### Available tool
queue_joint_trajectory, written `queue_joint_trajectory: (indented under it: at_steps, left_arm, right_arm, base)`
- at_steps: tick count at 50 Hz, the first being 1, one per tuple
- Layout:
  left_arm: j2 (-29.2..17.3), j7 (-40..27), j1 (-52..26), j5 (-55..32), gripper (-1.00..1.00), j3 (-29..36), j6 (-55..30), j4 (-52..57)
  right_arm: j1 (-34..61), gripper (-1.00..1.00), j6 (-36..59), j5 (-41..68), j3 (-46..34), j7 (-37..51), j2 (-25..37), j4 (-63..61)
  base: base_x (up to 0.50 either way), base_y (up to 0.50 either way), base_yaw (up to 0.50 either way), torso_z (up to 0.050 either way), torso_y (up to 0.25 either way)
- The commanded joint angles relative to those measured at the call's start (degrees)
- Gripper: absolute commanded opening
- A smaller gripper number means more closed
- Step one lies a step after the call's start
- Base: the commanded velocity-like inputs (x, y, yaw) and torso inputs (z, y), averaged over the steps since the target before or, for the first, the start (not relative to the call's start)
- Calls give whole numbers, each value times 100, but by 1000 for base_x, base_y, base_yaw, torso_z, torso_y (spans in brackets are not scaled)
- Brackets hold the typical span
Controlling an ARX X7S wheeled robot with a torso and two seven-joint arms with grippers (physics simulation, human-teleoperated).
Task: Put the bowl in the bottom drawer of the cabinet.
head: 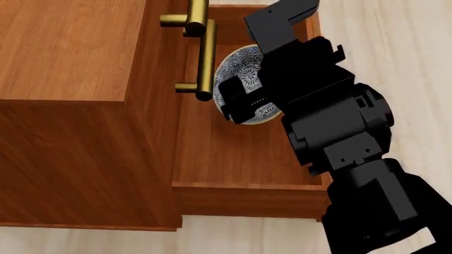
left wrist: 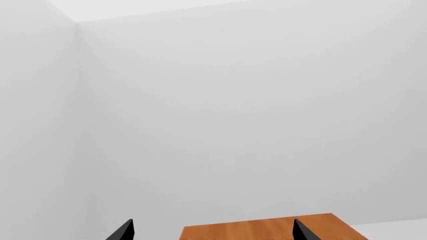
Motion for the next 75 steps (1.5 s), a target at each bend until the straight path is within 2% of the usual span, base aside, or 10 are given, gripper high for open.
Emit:
queue_joint_trajectory:
  at_steps: [1,50,75]
  left_arm:
    - [-23,-24,14,-27,100,-15,11,12]
    - [-67,-139,-163,-203,100,34,-14,27]
    - [-64,-172,-268,-260,100,100,-11,20]
  right_arm:
    - [-105,100,67,29,-59,44,94,5]
    - [121,100,958,364,218,527,785,-1419]
    - [-238,100,1759,966,788,1259,1721,-3261]
  base:
    - [0,0,-2,0,0]
    - [0,0,0,0,0]
    - [0,0,0,0,0]
